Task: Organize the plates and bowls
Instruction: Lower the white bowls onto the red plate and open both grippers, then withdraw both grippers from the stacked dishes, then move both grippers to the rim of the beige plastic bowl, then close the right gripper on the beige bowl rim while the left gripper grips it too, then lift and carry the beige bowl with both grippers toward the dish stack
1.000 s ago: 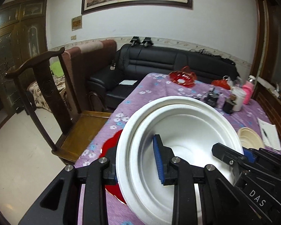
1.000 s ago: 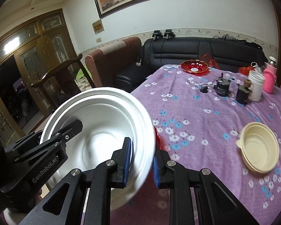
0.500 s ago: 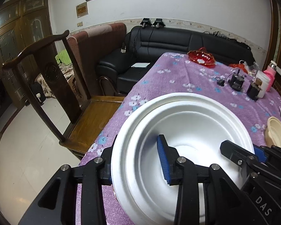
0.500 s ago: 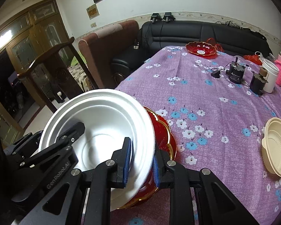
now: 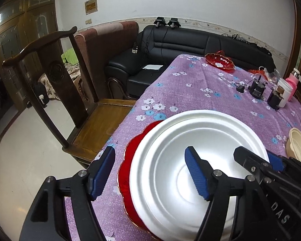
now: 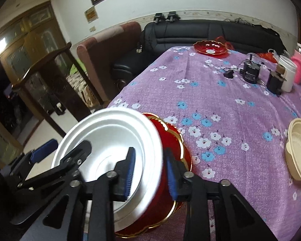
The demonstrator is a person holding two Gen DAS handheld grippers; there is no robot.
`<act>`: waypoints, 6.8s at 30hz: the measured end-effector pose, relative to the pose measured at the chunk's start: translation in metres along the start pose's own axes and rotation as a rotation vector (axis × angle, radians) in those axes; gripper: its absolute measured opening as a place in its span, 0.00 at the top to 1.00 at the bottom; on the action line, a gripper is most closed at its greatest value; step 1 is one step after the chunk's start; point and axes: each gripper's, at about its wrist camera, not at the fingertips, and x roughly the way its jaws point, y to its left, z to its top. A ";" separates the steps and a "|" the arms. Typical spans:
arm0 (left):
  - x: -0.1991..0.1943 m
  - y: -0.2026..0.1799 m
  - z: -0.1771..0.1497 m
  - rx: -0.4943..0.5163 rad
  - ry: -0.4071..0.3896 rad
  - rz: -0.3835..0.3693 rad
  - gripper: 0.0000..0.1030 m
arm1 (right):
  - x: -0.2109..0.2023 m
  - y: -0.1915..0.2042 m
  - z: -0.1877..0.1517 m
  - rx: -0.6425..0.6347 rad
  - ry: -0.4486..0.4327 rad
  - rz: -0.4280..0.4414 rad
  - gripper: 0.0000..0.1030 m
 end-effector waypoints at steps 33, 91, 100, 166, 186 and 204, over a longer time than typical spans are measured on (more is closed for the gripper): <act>-0.112 -0.071 -0.054 -0.006 -0.052 -0.257 0.21 | -0.117 -0.110 -0.065 0.204 -0.143 -0.016 0.40; -0.014 -0.270 -0.034 0.143 0.045 -0.326 0.21 | -0.108 -0.283 -0.031 0.147 -0.181 -0.436 0.14; 0.024 -0.304 -0.026 0.130 0.104 -0.345 0.21 | -0.091 -0.320 -0.039 0.231 -0.104 -0.394 0.14; 0.070 -0.314 -0.035 0.154 0.174 -0.386 0.74 | -0.063 -0.311 -0.052 0.234 -0.025 -0.199 0.79; 0.057 -0.312 -0.037 0.175 0.097 -0.319 0.71 | -0.065 -0.302 -0.052 0.216 -0.049 -0.189 0.79; 0.010 -0.292 -0.056 0.218 0.036 -0.227 0.71 | -0.077 -0.274 -0.054 0.118 -0.110 -0.133 0.79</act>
